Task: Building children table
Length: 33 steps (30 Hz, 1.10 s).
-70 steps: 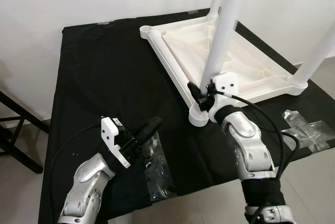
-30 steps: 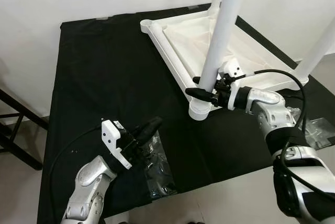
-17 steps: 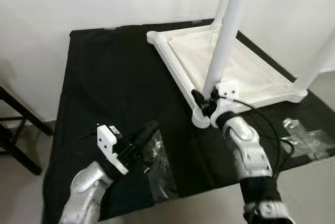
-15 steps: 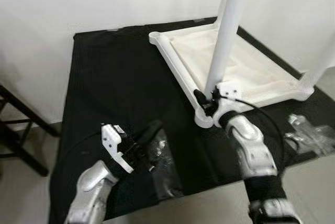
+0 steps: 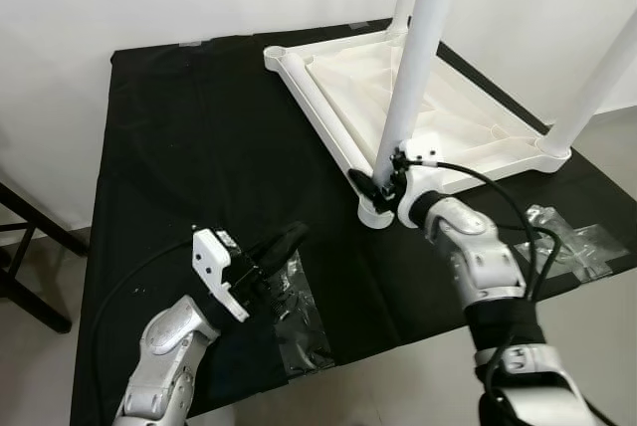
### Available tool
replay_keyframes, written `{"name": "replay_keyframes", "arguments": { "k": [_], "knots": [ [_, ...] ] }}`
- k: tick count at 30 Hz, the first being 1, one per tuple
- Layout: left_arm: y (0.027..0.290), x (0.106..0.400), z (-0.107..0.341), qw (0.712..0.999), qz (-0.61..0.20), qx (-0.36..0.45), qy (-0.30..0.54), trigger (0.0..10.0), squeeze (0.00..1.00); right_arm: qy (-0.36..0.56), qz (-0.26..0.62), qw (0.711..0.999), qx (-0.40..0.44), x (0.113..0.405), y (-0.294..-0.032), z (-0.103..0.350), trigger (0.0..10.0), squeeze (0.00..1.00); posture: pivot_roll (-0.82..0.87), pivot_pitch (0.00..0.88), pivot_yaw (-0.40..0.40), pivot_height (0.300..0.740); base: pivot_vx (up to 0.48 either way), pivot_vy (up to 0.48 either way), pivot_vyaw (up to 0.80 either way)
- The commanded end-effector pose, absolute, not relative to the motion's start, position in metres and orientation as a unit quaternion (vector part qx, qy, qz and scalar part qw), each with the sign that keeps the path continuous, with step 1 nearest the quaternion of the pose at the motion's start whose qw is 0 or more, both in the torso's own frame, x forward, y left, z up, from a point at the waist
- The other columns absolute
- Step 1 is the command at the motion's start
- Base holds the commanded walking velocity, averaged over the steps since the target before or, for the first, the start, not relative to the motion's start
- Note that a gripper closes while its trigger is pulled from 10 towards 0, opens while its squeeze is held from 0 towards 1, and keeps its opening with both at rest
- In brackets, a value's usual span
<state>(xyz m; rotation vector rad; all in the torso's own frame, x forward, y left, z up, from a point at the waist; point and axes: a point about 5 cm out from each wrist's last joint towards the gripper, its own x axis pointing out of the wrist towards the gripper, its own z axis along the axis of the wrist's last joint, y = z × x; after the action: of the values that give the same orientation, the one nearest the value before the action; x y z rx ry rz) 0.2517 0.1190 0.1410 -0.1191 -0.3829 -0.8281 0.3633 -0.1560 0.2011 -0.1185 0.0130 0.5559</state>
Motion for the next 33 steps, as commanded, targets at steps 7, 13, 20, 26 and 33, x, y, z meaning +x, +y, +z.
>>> {"name": "replay_keyframes", "arguments": {
  "k": [7,13,20,26,33],
  "knots": [
    [0.116,0.251,0.137,0.895,-0.404,-0.054,-0.179,10.0,0.0,-0.044,0.443,0.888,-0.115,0.364,-0.157,0.236,10.0,0.0,0.01,0.119,-0.025,0.74,0.0,0.0,0.0],
    [0.116,0.251,0.136,0.895,-0.405,-0.054,-0.178,10.0,0.0,-0.017,0.464,0.874,-0.143,0.375,-0.159,0.239,9.3,0.0,0.03,0.122,-0.033,0.74,0.0,0.0,0.0],
    [0.116,0.25,0.136,0.895,-0.405,-0.055,-0.179,10.0,0.0,-0.001,0.485,0.865,-0.131,0.377,-0.159,0.234,0.0,0.0,0.04,0.126,-0.037,0.74,0.0,0.0,0.0],
    [0.117,0.25,0.137,0.896,-0.402,-0.056,-0.181,10.0,0.0,0.007,0.496,0.859,-0.125,0.376,-0.162,0.221,0.0,0.0,0.03,0.134,-0.036,0.74,0.0,0.0,0.0],
    [0.118,0.249,0.138,0.895,-0.402,-0.058,-0.182,10.0,0.0,0.031,0.373,0.921,-0.105,0.384,-0.167,0.204,0.0,0.0,0.01,0.14,-0.041,0.74,0.0,0.0,0.0]
  ]
}}
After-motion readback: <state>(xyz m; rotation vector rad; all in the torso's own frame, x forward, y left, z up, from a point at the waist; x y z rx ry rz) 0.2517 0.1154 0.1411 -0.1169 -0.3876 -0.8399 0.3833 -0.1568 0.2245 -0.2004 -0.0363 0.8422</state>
